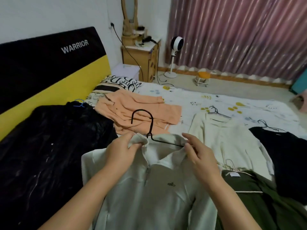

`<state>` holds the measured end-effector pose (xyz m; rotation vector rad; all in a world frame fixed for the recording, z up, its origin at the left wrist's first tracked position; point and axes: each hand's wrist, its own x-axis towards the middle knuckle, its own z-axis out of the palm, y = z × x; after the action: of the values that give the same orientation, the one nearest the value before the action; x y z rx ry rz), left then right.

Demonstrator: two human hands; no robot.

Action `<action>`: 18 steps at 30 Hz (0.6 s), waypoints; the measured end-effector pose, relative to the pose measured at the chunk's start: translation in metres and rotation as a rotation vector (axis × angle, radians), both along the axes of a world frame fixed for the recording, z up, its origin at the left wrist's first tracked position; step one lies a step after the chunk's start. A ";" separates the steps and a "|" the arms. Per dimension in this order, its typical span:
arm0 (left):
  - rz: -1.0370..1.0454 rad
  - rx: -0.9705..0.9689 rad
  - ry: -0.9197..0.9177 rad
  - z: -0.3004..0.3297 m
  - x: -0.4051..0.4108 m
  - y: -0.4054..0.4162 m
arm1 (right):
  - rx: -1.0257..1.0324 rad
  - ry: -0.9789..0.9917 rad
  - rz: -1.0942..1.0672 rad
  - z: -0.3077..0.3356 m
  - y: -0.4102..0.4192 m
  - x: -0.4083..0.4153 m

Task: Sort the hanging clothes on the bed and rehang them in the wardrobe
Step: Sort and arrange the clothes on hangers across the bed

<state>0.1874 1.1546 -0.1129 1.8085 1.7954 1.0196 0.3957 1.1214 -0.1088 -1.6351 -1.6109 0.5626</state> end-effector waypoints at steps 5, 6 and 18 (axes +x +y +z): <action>0.064 0.151 0.026 0.061 -0.002 -0.053 | 0.040 -0.070 -0.040 0.047 -0.042 0.013; 0.086 0.176 0.027 0.071 -0.003 -0.060 | 0.027 -0.060 -0.028 0.057 -0.048 0.013; -0.047 0.264 0.210 0.173 -0.058 -0.067 | 0.343 0.023 -0.080 0.151 -0.027 -0.040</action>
<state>0.1293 1.0872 0.0597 2.1781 1.7945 1.1290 0.3554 1.0941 0.0420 -1.4232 -1.5214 0.2453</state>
